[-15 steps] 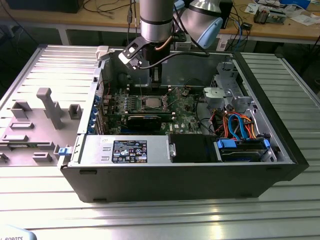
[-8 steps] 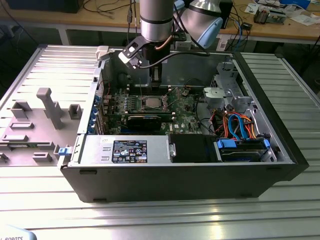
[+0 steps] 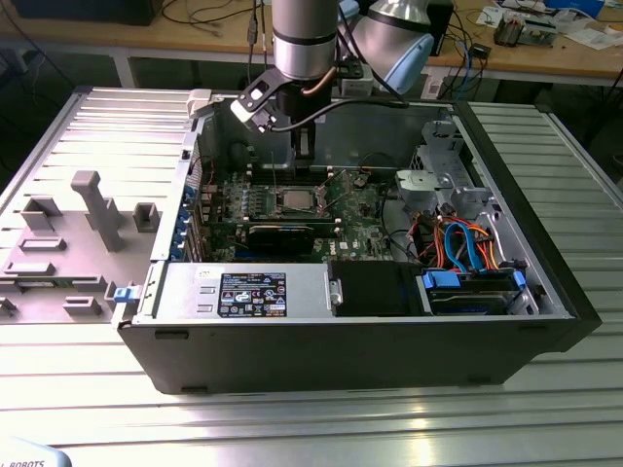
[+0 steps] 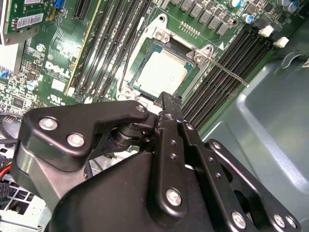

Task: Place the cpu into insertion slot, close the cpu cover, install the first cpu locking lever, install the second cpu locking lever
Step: 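Close the cpu cover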

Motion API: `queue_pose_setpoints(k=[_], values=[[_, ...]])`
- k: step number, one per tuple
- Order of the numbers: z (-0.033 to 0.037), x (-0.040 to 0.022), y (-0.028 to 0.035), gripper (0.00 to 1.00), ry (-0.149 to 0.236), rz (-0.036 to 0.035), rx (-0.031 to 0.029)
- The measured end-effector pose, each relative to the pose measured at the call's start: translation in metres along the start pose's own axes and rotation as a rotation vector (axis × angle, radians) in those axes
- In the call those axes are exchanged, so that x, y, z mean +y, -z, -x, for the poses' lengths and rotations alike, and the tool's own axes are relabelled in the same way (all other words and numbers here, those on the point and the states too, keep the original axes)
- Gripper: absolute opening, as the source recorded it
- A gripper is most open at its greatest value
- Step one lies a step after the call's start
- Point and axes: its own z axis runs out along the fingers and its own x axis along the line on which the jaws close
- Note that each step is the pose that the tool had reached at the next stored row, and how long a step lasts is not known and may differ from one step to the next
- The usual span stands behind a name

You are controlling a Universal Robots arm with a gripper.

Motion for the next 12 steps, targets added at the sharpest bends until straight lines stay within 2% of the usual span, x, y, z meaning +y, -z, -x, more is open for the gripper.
queue_pose_setpoints(k=[12], values=[[0.0,0.0007,0.0012,0.11,0.0,-0.0001,0.0026]])
